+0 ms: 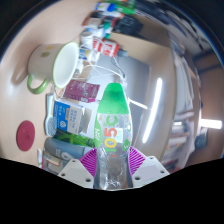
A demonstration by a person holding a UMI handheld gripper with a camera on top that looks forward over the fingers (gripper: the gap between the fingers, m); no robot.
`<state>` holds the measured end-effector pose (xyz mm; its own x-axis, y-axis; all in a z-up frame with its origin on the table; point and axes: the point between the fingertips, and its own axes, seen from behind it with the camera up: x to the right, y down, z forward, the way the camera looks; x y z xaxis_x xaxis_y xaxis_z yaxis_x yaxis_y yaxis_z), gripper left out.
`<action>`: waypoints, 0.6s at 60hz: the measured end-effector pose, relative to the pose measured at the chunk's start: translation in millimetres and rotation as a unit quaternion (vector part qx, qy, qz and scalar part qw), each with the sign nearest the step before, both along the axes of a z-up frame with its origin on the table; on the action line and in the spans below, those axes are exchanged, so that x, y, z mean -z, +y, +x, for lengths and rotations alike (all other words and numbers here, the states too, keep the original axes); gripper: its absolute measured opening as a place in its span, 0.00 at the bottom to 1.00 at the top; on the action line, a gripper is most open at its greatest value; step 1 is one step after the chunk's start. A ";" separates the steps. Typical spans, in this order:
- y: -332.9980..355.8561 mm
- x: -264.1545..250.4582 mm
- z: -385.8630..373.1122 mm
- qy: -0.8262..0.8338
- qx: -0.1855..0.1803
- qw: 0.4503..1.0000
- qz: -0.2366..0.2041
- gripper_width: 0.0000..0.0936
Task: Pour water
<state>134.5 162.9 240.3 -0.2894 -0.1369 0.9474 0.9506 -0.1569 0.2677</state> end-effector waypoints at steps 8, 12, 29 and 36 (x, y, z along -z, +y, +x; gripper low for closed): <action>16.4 0.0 -41.7 -0.201 -0.024 0.979 0.006 0.41; 23.6 8.3 -51.3 -0.263 -0.034 0.964 -0.011 0.41; 27.5 11.7 -51.0 -0.299 -0.022 0.954 -0.025 0.41; 26.8 7.3 -46.9 -0.267 -0.020 0.963 -0.021 0.41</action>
